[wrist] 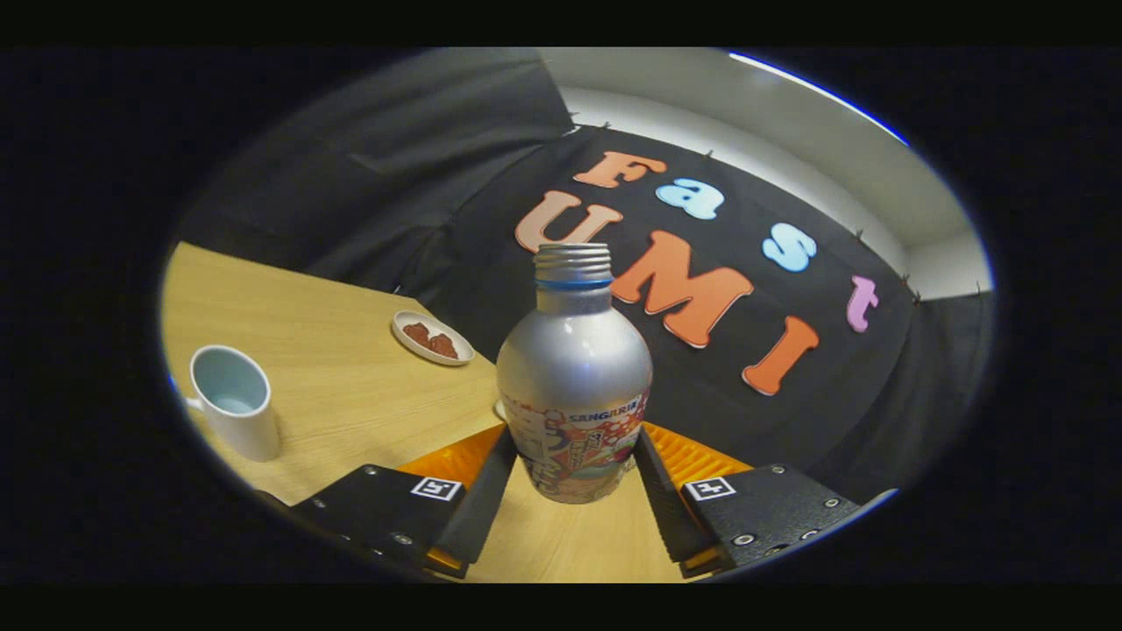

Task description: Take the bottle from table, then pour the juice into the cup, finally place the bottle on the coaster

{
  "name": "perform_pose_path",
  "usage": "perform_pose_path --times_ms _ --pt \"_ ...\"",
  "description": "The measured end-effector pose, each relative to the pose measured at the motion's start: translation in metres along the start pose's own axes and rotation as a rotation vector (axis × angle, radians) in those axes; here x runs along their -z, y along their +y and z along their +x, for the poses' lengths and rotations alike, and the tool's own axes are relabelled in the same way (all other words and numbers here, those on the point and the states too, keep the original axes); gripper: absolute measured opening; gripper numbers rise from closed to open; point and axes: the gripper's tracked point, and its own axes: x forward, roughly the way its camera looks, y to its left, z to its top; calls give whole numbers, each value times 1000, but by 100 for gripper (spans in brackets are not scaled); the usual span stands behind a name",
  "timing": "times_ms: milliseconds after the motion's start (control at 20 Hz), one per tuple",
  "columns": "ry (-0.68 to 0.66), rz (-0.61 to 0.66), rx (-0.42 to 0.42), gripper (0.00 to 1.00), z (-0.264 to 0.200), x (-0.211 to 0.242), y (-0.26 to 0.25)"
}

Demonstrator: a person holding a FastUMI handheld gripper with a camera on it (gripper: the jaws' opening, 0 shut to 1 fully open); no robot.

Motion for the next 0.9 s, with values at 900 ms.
perform_pose_path --times_ms 900 --pt "213 527 -215 78 29 62 41"
